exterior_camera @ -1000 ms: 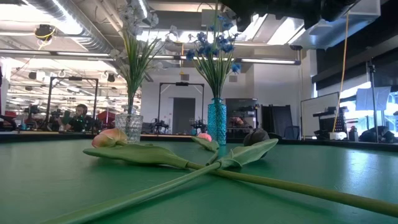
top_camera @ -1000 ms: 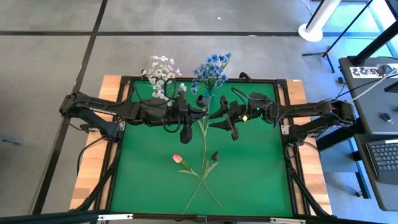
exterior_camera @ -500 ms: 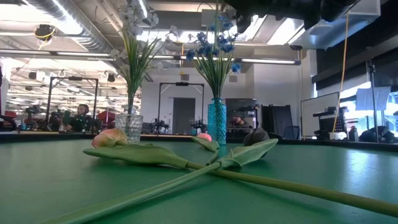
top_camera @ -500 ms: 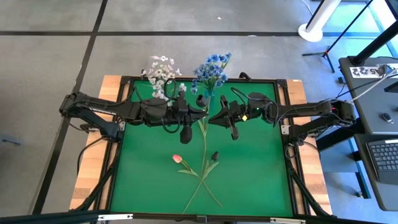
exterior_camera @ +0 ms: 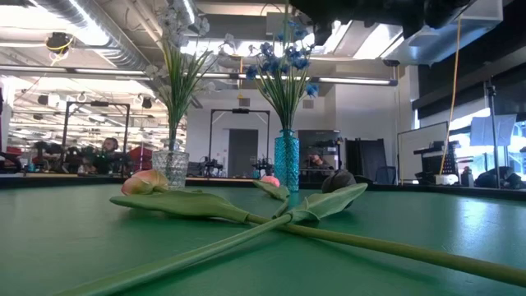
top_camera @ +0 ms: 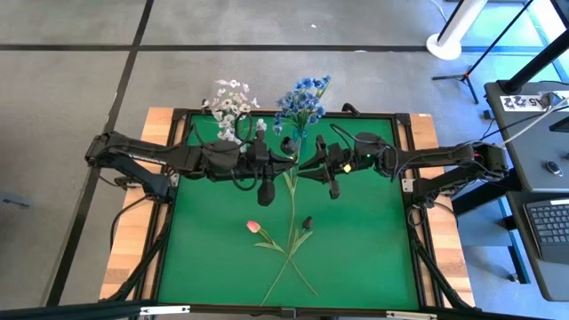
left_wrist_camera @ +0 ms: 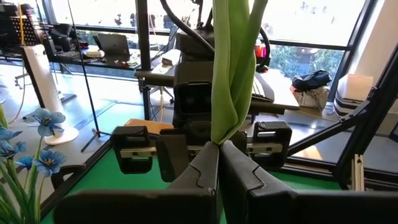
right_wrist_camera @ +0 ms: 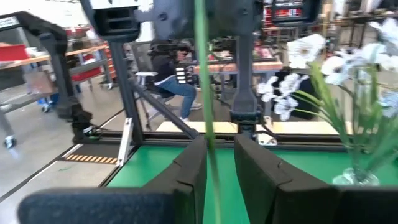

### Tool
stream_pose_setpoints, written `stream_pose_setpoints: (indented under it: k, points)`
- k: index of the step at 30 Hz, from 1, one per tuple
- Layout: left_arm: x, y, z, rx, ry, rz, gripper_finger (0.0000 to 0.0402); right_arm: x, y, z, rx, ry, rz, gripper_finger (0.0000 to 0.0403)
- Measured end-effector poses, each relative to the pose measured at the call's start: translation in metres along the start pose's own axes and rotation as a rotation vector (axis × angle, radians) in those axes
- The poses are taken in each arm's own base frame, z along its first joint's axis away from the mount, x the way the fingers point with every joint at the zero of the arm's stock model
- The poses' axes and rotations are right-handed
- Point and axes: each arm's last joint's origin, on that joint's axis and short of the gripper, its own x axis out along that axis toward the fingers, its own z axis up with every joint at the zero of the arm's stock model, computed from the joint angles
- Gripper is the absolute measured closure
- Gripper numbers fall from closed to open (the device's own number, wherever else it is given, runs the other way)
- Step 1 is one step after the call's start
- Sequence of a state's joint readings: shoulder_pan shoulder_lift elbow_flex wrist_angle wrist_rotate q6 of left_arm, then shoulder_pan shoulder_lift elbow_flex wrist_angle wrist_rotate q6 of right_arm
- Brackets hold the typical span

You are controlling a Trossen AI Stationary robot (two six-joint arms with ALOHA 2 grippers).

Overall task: Sort flowers into vase by color
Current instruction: Put the left black flower into the blue vase

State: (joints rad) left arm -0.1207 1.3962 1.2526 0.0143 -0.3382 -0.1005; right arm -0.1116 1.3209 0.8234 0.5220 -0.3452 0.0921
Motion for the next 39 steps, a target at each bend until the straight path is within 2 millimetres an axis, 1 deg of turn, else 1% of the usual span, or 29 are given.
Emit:
stream_pose_setpoints:
  k: [4,9,13,15,19,20,24,26,28,30,34,39]
  points:
    - [0.007,-0.002,-0.007,0.012,0.024,0.003,0.0401,0.003,-0.002,-0.004,0.010,0.007,-0.005,0.0320]
    - [0.010,-0.002,-0.009,0.017,0.031,0.005,0.0401,0.008,-0.004,-0.013,0.038,0.039,-0.009,0.0320]
    - [0.011,-0.002,-0.010,0.018,0.033,0.005,0.0401,0.009,-0.005,-0.014,0.048,0.042,-0.014,0.0322]
    - [0.010,-0.002,-0.010,0.018,0.033,0.005,0.0401,0.009,-0.005,-0.014,0.046,0.039,-0.022,0.0334]
    - [0.010,-0.002,-0.010,0.019,0.034,0.011,0.0401,0.009,-0.005,-0.014,0.036,0.040,-0.022,0.0385]
    - [0.010,-0.002,-0.010,0.019,0.034,0.013,0.0401,0.009,-0.005,-0.014,0.026,0.040,-0.019,0.0392]
    - [0.010,-0.001,-0.010,0.017,0.036,0.051,0.0401,0.009,-0.005,-0.014,0.022,0.042,-0.027,0.0387]
    - [0.010,0.000,-0.010,0.009,0.031,0.106,0.0401,0.007,-0.005,-0.012,0.020,0.043,-0.048,0.0394]
    - [0.007,-0.002,-0.010,0.010,0.031,0.151,0.0400,0.003,-0.004,-0.009,0.000,0.047,-0.077,0.0397]
    - [0.004,-0.006,-0.010,0.046,0.036,0.164,0.0394,-0.002,-0.003,-0.004,-0.023,0.047,-0.112,0.0396]
    - [-0.003,-0.021,-0.014,0.133,0.054,0.191,0.0377,-0.017,0.002,0.013,-0.077,0.020,-0.184,0.0399]
    - [-0.018,-0.036,-0.012,0.221,0.042,0.283,0.0359,-0.036,0.007,0.026,-0.131,0.023,-0.259,0.0400]
